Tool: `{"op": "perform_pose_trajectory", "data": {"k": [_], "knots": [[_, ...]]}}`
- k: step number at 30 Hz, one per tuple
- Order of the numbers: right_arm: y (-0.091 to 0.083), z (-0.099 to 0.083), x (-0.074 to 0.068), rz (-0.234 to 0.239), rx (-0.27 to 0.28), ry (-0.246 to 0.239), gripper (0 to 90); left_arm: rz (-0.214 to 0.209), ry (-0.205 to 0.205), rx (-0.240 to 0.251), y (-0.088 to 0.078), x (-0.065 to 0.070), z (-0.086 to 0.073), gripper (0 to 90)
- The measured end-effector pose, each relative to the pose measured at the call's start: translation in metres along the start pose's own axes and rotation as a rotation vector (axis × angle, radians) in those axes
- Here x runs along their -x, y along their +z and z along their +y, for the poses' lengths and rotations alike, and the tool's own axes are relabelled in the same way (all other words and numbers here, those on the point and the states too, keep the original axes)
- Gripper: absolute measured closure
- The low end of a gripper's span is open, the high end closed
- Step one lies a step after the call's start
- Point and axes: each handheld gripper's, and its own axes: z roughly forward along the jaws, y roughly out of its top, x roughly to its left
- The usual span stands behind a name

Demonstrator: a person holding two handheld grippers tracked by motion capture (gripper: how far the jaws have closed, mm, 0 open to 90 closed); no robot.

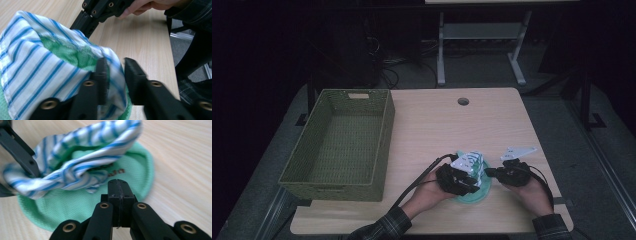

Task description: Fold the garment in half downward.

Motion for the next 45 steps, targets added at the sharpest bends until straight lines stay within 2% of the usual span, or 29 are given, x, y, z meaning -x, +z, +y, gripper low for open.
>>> {"op": "perform_pose_trajectory", "data": {"k": [3,6,10,13,15,19,22,25,27,31,39,45], "knots": [[-0.008,0.003,0.005,-0.022,0.022,0.004,89.3,0.008,-0.006,0.038,-0.01,-0.001,0.004,56.5],[-0.015,0.006,0.009,-0.039,0.046,0.006,89.3,0.035,-0.006,0.058,-0.022,-0.003,0.007,56.0],[-0.022,0.014,0.012,-0.044,0.071,-0.008,89.3,0.079,-0.038,0.06,-0.041,-0.012,0.002,71.8],[-0.024,0.02,0.01,-0.04,0.084,-0.023,89.3,0.089,-0.067,0.036,-0.048,-0.016,-0.005,83.1],[-0.024,0.026,0.009,-0.031,0.093,-0.037,89.3,0.092,-0.077,0.015,-0.05,-0.017,-0.011,87.4],[-0.021,0.037,0.007,-0.015,0.108,-0.053,89.3,0.087,-0.081,-0.018,-0.049,-0.013,-0.021,89.3],[-0.018,0.043,0.006,-0.002,0.112,-0.053,89.3,0.084,-0.078,-0.032,-0.046,-0.01,-0.026,89.3],[-0.013,0.048,0.006,0.004,0.115,-0.07,89.4,0.071,-0.076,-0.026,-0.041,-0.006,-0.023,89.2],[-0.009,0.048,0.005,0.011,0.103,-0.064,89.4,0.059,-0.065,-0.034,-0.033,-0.004,-0.021,89.2],[-0.002,0.043,0.008,0.006,0.084,-0.058,89.3,0.033,-0.067,-0.058,-0.015,-0.003,-0.02,89.2],[0.01,0.029,0.022,-0.007,0.023,-0.016,89.4,0.02,-0.076,-0.089,0.015,-0.003,-0.02,89.2],[0.019,0.021,0.026,-0.004,-0.03,0.001,89.3,0.015,-0.081,-0.119,0.026,-0.003,-0.024,88.7]]}}
